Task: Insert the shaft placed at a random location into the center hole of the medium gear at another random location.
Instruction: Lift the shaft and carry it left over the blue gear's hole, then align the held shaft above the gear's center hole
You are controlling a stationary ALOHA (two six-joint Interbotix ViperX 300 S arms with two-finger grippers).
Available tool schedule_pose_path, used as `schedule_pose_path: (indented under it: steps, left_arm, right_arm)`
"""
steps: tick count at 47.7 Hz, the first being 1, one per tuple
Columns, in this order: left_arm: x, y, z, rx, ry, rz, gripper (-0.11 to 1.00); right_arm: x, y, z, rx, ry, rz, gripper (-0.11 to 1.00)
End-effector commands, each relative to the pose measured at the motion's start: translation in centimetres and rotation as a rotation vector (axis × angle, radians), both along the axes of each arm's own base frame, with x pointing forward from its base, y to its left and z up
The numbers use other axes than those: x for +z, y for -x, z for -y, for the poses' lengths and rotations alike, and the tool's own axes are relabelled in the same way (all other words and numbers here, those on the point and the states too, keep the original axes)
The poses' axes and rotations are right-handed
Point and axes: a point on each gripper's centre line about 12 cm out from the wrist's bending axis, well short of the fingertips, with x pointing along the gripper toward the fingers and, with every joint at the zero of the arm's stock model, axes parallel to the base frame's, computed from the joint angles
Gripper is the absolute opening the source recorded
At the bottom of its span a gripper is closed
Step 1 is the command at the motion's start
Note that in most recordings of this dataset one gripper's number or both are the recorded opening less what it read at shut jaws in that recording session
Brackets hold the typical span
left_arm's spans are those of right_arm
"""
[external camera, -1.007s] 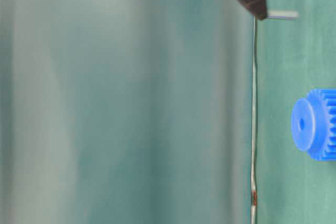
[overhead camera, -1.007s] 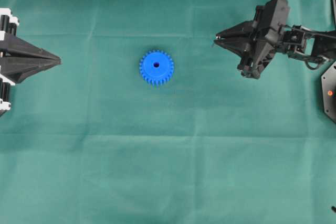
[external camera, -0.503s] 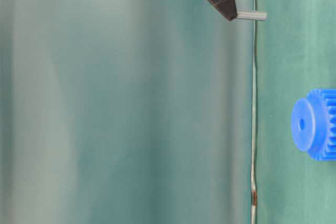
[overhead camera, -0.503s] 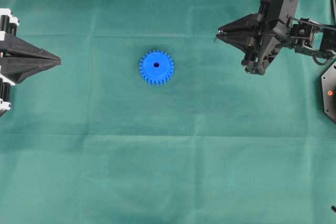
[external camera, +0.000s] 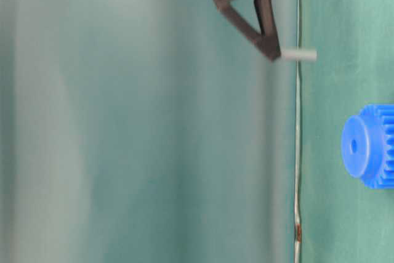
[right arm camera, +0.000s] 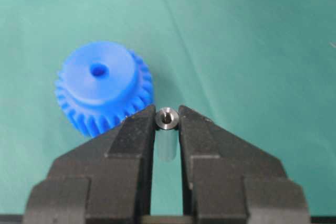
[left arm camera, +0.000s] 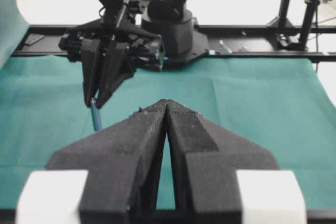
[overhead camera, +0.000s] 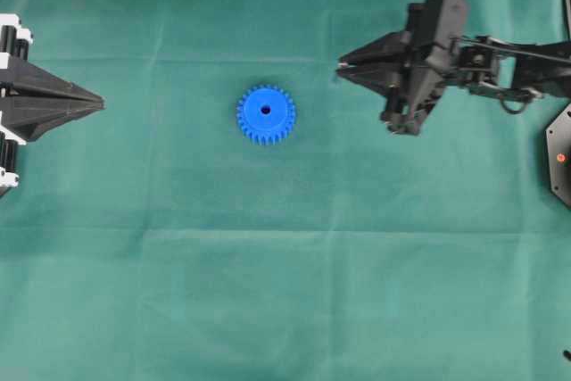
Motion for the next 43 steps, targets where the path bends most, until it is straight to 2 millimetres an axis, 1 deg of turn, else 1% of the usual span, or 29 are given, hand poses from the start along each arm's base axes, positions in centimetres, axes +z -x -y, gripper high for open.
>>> schedule_pose_path:
  steps: [1,11,22,32,43]
  left_arm:
    - [0.9,-0.3,0.0,0.001,0.0,0.02,0.02]
    - [0.9,-0.3,0.0,0.001,0.0,0.018,0.02]
    - [0.9,-0.3,0.0,0.001,0.0,0.02,0.02]
    - [0.9,-0.3,0.0,0.001,0.0,0.018,0.02]
    - [0.9,-0.3,0.0,0.001,0.0,0.02,0.02]
  right_arm:
    - [1.2,-1.9,-0.2,0.019,0.011,0.032,0.14]
    - [1.6,-5.1,-0.9,0.055,0.016,0.048,0.14]
    - [1.3,-7.8,-1.2,0.074,0.018,0.054,0.14]
    - [0.9,-9.0,-1.2,0.08,0.018,0.05,0.14]
    - [0.7,-9.2,-1.3,0.082,0.017,0.047,0.14]
